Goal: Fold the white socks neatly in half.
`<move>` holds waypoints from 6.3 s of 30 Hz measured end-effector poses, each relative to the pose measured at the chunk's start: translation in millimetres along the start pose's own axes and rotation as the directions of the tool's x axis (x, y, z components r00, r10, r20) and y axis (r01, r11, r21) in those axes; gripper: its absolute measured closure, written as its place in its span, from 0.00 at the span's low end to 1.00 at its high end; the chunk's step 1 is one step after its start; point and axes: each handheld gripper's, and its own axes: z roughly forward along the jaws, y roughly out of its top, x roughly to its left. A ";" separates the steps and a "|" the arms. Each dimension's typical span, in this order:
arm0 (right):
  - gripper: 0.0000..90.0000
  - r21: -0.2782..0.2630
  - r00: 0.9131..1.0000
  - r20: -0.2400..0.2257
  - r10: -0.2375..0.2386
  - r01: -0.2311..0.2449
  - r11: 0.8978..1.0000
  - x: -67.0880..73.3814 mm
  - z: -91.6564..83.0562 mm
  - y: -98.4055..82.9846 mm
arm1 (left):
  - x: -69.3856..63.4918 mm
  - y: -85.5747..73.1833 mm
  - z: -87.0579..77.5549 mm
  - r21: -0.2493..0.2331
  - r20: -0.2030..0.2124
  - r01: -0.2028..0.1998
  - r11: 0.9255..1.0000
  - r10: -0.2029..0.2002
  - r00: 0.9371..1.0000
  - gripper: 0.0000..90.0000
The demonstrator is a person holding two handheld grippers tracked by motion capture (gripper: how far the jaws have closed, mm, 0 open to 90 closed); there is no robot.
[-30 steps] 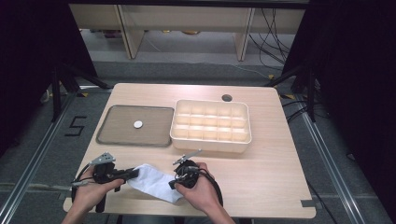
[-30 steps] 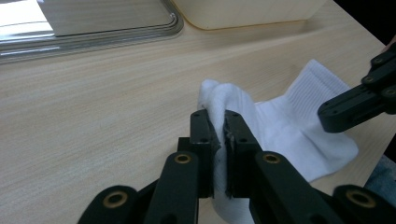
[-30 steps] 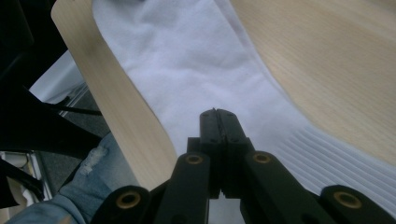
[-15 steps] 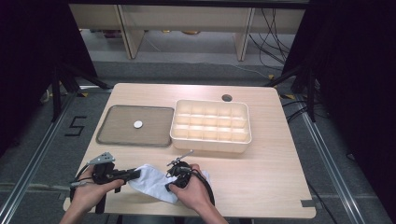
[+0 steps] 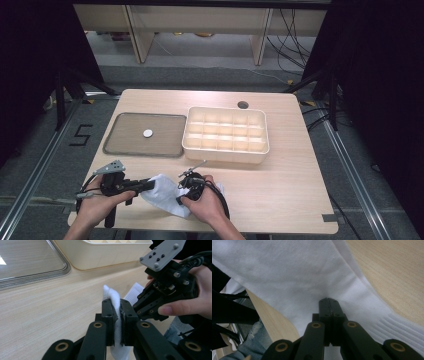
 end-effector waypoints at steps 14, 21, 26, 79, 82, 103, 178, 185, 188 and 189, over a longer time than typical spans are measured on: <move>1.00 0.001 1.000 -0.008 0.008 -0.008 1.000 2.1 2.5 1.6 | -6.6 6.4 1.4 -0.002 0.030 -0.014 1.000 0.014 0.999 0.93; 0.98 -0.020 1.000 -0.005 -0.006 0.006 1.000 3.1 0.9 1.0 | -8.6 9.3 2.0 -0.001 0.023 -0.019 1.000 0.019 1.000 0.93; 1.00 -0.078 1.000 0.001 0.005 -0.004 0.997 1.7 -21.9 -0.8 | -5.3 9.7 -1.1 -0.005 0.009 -0.020 1.000 0.020 1.000 0.92; 1.00 -0.068 0.995 0.079 0.053 -0.048 0.997 -28.9 -31.7 -26.8 | -28.5 20.3 24.5 0.016 0.059 -0.065 0.998 0.064 0.996 0.92; 1.00 -0.069 0.996 0.079 0.048 -0.043 0.997 -28.3 -31.0 -26.5 | -29.8 20.7 26.0 0.019 0.063 -0.071 0.997 0.070 0.996 0.92; 1.00 -0.141 0.980 0.159 0.116 -0.094 0.986 -42.0 -81.0 -33.3 | -32.0 17.6 37.5 0.048 0.057 -0.081 0.996 0.078 0.995 0.92; 0.99 -0.128 0.976 0.169 0.137 -0.116 0.985 -41.5 -67.8 -46.5 | -48.4 15.1 97.5 0.175 0.007 -0.178 0.968 0.180 0.984 0.92; 0.99 -0.132 0.978 0.169 0.123 -0.101 0.986 -41.8 -68.3 -46.4 | -49.6 14.5 102.3 0.187 0.003 -0.180 0.966 0.183 0.983 0.92; 0.98 -0.136 0.977 0.172 0.129 -0.106 0.985 -41.2 -68.8 -46.4 | -50.0 14.5 103.6 0.193 -0.004 -0.187 0.963 0.191 0.982 0.92; 0.98 -0.141 0.978 0.174 0.116 -0.092 0.986 -41.3 -69.3 -46.4 | -50.3 14.4 104.2 0.196 -0.007 -0.191 0.962 0.196 0.981 0.92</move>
